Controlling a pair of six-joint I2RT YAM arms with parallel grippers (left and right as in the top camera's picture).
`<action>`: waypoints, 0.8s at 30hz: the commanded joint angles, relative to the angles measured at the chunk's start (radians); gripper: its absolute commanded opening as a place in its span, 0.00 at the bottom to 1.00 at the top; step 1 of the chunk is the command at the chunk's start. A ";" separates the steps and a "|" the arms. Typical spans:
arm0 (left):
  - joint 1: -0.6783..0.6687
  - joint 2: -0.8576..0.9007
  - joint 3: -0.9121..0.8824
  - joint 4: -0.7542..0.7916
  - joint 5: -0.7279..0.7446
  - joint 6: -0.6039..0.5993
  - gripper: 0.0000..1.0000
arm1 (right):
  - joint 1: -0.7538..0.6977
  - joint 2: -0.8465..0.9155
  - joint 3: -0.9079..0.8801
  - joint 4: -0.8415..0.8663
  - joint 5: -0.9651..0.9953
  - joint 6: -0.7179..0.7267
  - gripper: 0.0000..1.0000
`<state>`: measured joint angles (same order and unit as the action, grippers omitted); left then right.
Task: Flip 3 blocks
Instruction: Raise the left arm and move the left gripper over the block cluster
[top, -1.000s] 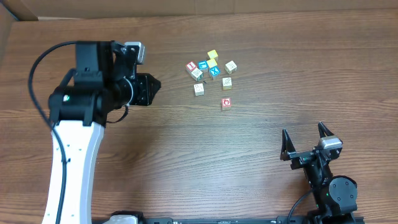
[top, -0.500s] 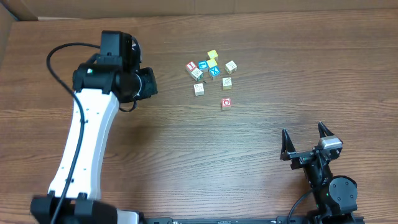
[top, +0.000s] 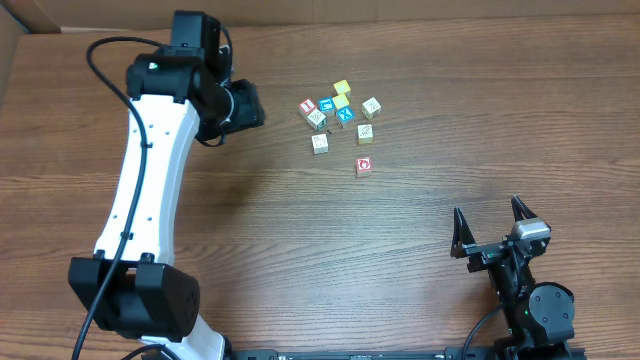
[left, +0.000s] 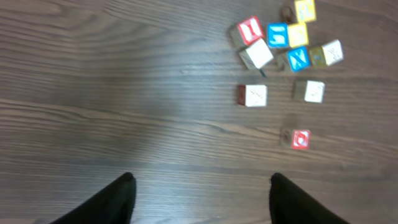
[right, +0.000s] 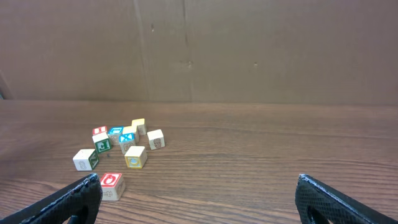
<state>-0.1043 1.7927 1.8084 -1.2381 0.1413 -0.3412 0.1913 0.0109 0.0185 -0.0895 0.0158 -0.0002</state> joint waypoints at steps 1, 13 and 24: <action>-0.036 0.036 0.023 0.001 0.051 -0.024 0.64 | -0.002 -0.007 -0.011 0.008 0.012 -0.004 1.00; -0.166 0.100 0.019 0.020 -0.041 -0.109 0.72 | -0.002 -0.007 -0.011 0.008 0.012 -0.004 1.00; -0.248 0.100 0.019 0.117 -0.070 -0.139 0.04 | -0.002 -0.007 -0.011 0.008 0.012 -0.004 1.00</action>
<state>-0.3393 1.8832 1.8080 -1.1301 0.1043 -0.4660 0.1913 0.0113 0.0185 -0.0895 0.0158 -0.0002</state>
